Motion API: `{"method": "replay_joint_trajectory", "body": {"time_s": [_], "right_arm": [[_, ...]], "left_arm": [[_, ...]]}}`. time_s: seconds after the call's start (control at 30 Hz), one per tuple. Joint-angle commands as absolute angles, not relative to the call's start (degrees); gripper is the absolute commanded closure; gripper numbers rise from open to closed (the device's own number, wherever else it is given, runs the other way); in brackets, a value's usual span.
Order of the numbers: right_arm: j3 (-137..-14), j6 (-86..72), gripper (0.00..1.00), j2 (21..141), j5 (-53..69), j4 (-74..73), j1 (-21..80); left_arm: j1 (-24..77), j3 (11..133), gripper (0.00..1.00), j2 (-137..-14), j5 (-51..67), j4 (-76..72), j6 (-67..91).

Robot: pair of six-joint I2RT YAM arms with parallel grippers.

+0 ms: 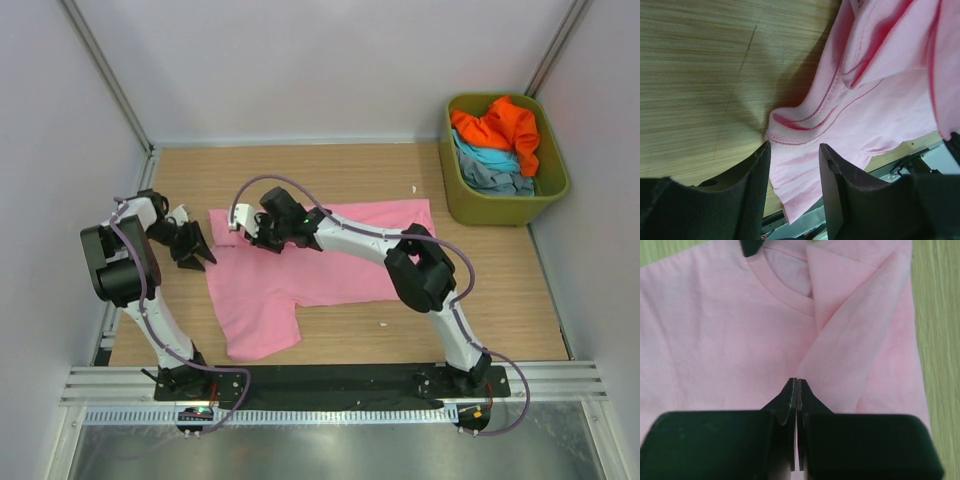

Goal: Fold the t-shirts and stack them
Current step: Fold the tshirt

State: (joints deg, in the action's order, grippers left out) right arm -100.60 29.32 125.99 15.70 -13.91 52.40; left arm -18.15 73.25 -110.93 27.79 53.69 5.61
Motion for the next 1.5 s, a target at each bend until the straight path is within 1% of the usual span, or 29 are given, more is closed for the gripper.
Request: {"method": "replay_joint_trajectory", "body": {"time_s": [0.0, 0.27, 0.67, 0.8, 0.87, 0.97, 1.33, 1.47], "right_arm": [[-98.9, 30.9, 0.99, 121.0, 15.7, -14.8, 54.4], [-93.1, 30.9, 0.99, 115.0, 16.0, -16.7, 57.1], [-86.0, 31.1, 0.99, 108.2, 16.4, -18.4, 57.5], [-86.0, 31.2, 0.99, 108.5, 16.4, -17.8, 57.6], [-86.6, 31.3, 0.99, 109.0, 16.4, -17.5, 57.6], [-87.5, 31.5, 0.99, 110.1, 16.4, -17.5, 57.6], [-87.8, 31.5, 0.99, 110.7, 15.6, -17.3, 57.4], [-88.1, 31.8, 0.99, 110.9, 14.9, -17.1, 57.3]], "left_arm": [[-18.7, 73.6, 0.56, -108.4, 29.9, 52.1, 5.9], [-19.2, 73.7, 0.56, -108.5, 30.2, 51.6, 6.1], [-19.6, 75.2, 0.56, -108.5, 31.5, 51.8, 6.0], [-19.5, 76.0, 0.55, -107.0, 35.8, 51.8, 5.2], [-19.3, 76.4, 0.55, -106.6, 40.5, 51.1, 5.3], [-19.0, 77.9, 0.56, -109.6, 45.0, 52.6, 5.1], [-18.8, 83.1, 0.59, -117.0, 46.9, 51.2, 6.7], [-18.1, 82.9, 0.59, -118.8, 48.1, 50.5, 6.5]]}}
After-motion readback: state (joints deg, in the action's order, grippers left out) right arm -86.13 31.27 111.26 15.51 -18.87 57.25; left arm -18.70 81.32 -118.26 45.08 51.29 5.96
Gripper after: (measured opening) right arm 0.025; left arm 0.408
